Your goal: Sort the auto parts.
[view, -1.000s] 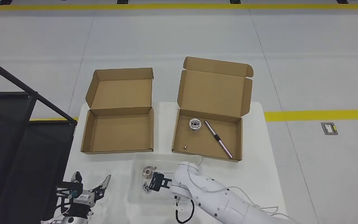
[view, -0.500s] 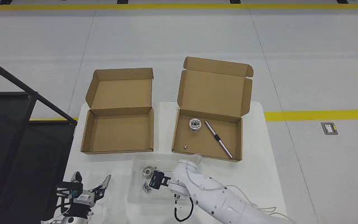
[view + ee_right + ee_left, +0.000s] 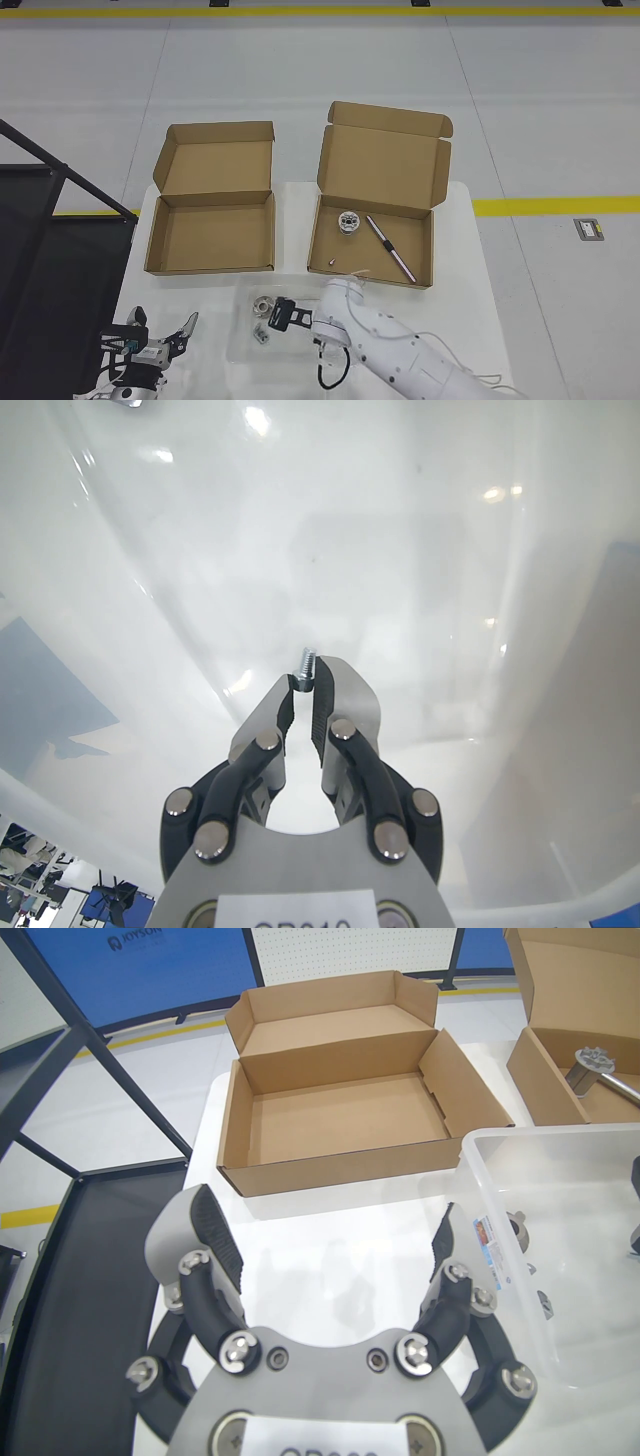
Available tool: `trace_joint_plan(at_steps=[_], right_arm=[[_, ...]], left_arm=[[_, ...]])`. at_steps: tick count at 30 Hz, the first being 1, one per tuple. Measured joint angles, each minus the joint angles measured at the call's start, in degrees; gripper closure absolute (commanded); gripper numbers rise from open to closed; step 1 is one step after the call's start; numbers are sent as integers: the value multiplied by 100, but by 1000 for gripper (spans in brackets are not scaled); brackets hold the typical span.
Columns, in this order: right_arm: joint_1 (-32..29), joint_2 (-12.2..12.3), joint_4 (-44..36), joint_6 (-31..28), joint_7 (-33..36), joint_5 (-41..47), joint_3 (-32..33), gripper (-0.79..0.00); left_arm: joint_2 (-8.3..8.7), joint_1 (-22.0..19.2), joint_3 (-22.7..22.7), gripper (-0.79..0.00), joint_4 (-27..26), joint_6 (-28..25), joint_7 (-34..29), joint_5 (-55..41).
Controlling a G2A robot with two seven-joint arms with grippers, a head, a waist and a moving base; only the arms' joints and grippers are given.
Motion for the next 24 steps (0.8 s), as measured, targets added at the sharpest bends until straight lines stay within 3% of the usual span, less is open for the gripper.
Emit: trace_joint_plan(at_steps=[5,9,16,20,24], right_arm=[[-133,141,-364,-141,-192,-150,302,0],[-450,407,-1218,-460,-638,-477,839,0],[-1151,810,-2823,-858,-778,-1127,1839,0],[-1263,919,-3036,-1172,-1067,-1159,2271,0],[-1074,950,-2667,-1274,-1338,-1135,2526,0]], left_arm=[[0,0,0,-785,0,0,0,0],[0,0,0,-785,0,0,0,0],[0,0,0,-785,0,0,0,0],[0,0,0,-785,0,0,0,0],[0,0,0,-785,0,0,0,0]])
